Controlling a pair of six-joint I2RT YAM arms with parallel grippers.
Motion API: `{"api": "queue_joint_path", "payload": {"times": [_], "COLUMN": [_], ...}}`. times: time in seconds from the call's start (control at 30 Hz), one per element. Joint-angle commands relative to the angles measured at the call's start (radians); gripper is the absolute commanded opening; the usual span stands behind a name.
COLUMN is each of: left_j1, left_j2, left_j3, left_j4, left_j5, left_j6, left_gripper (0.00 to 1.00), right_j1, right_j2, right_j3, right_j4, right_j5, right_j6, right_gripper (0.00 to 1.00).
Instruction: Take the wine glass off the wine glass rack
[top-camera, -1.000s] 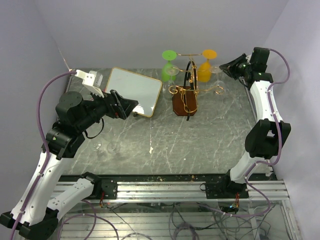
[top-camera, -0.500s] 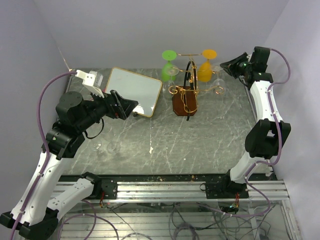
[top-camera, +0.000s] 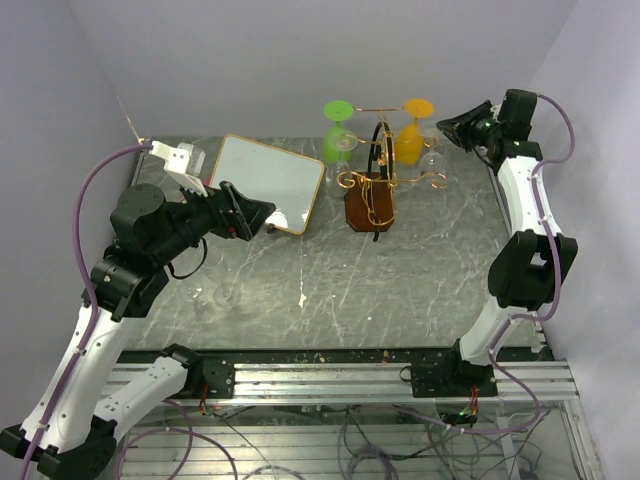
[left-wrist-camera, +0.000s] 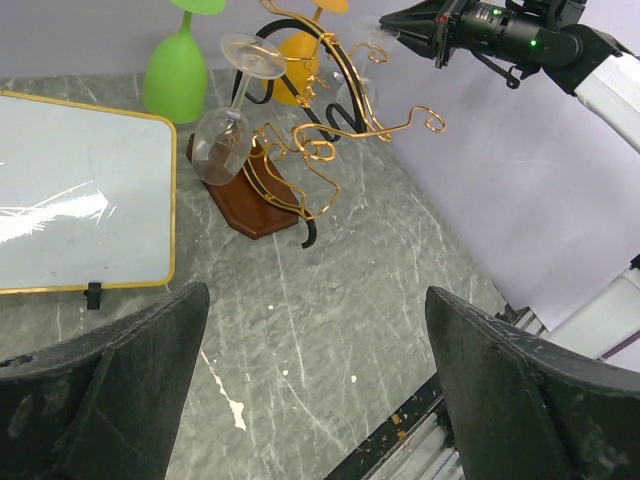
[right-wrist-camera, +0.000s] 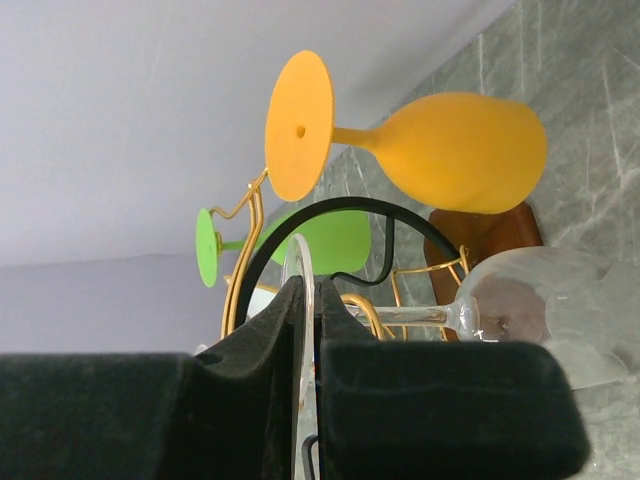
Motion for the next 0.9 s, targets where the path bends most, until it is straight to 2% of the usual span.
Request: {"api": "queue_joint_path", "payload": {"times": [0.0, 0.23, 0.57, 0.87], "left_j1": [-0.001, -0.001, -0.001, -0.001], "left_j2": [-0.008, -0.016, -0.01, -0.002], "left_j3": [0.033, 0.032, 0.027, 0.022], "left_j4": [-0.002, -0.006, -0.001, 0.01], "left_j5": [-0.007, -0.009, 0.002, 0.02], "left_j6": [0.012, 0.01, 0.003, -0.015], "left_gripper": [1.0, 1.0, 1.0, 1.0], "right_j1": [0.019, 0.061, 0.085, 0.082], "right_j2": [0.032, 0.031, -0.096, -0.223], "right_j3": [0.079, 0.097, -0.04, -0.128], "right_j4": [0.037, 0.024, 0.061, 0.006], "right_j5": [-0.045, -0.068, -0.071, 0.095], "right_j6": [0.015, 0.015, 0.04, 0.007], "right_gripper": [0.0, 0.0, 0.0, 0.0]}}
